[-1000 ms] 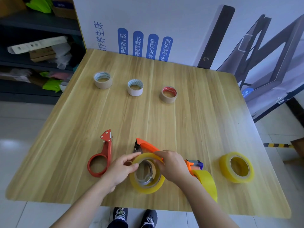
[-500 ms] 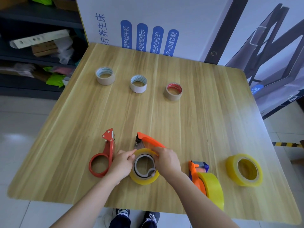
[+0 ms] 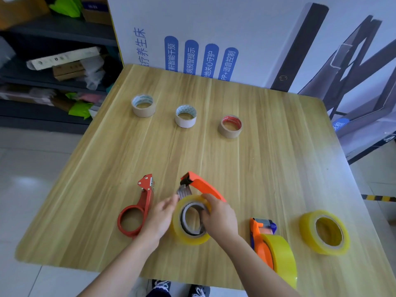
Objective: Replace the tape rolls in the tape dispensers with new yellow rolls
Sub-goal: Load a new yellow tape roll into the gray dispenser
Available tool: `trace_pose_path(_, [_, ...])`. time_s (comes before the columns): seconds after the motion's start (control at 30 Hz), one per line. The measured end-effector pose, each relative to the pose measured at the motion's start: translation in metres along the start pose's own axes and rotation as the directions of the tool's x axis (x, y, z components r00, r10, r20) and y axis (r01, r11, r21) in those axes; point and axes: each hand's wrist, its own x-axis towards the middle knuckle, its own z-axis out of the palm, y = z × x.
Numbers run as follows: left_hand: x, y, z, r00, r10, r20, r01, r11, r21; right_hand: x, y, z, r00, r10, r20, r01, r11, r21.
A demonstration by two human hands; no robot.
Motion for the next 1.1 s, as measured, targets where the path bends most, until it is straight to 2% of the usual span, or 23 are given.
trace_pose_path(0.07, [-0.007,0.012,-0.004,0.998,0.005,-0.062,-0.028,0.928,-0.371,-0.002,-0.006,-0.012,0.999,0.023,-0.036,-0.016,0.984,0.179])
trace_pose_path(0.1, [-0.008,0.017,-0.007,0.998,0.005,-0.070,-0.039,0.868,-0.495,-0.002,-0.010,-0.018,0.999,0.022,-0.044,-0.009,0.960,0.279])
trace_pose_path(0.17, [-0.010,0.031,-0.014,1.000,0.028,0.013,-0.013,0.761,-0.649,-0.004,-0.018,-0.031,0.999,0.007,-0.044,0.015,0.881,0.472])
trace_pose_path(0.2, [-0.011,0.040,-0.016,0.995,0.058,0.078,0.010,0.742,-0.670,-0.006,-0.022,-0.038,0.999,-0.009,-0.039,0.029,0.839,0.543])
trace_pose_path(0.3, [-0.019,0.070,-0.020,0.966,0.137,0.220,0.030,0.784,-0.620,-0.014,-0.038,-0.055,0.997,-0.063,-0.039,0.072,0.729,0.681])
trace_pose_path(0.4, [-0.028,0.087,-0.017,0.947,0.191,0.258,0.004,0.797,-0.604,-0.023,-0.054,-0.072,0.990,-0.065,-0.123,0.133,0.693,0.709])
trace_pose_path(0.47, [-0.032,0.095,-0.015,0.954,0.216,0.210,-0.044,0.789,-0.613,-0.027,-0.062,-0.082,0.973,-0.023,-0.228,0.168,0.749,0.641])
trace_pose_path(0.53, [-0.034,0.102,-0.014,0.963,0.197,0.182,-0.029,0.751,-0.659,-0.034,-0.069,-0.091,0.937,-0.034,-0.348,0.191,0.883,0.428])
trace_pose_path(0.6, [-0.036,0.110,-0.011,0.963,0.186,0.198,0.008,0.710,-0.704,-0.041,-0.076,-0.101,0.896,-0.127,-0.426,0.224,0.956,0.187])
trace_pose_path(0.7, [-0.042,0.119,-0.007,0.935,0.209,0.285,0.064,0.693,-0.718,-0.046,-0.085,-0.112,0.866,-0.274,-0.418,0.260,0.961,-0.091])
trace_pose_path(0.77, [-0.048,0.125,-0.006,0.930,0.248,0.273,0.031,0.685,-0.728,-0.047,-0.090,-0.117,0.861,-0.309,-0.404,0.280,0.951,-0.130])
trace_pose_path(0.8, [-0.050,0.127,-0.006,0.934,0.257,0.249,0.004,0.690,-0.724,-0.047,-0.092,-0.118,0.864,-0.290,-0.412,0.283,0.956,-0.080])
trace_pose_path(0.9, [-0.057,0.134,-0.007,0.950,0.234,0.204,-0.012,0.684,-0.730,-0.048,-0.096,-0.123,0.916,-0.147,-0.372,0.255,0.932,0.260])
trace_pose_path(1.0, [-0.058,0.138,-0.013,0.972,0.181,0.149,-0.002,0.642,-0.766,-0.052,-0.101,-0.127,0.974,-0.129,-0.183,0.216,0.764,0.607])
trace_pose_path(1.1, [-0.059,0.142,-0.019,0.991,0.117,0.070,-0.021,0.637,-0.770,-0.062,-0.109,-0.123,0.975,-0.192,-0.115,0.205,0.565,0.799])
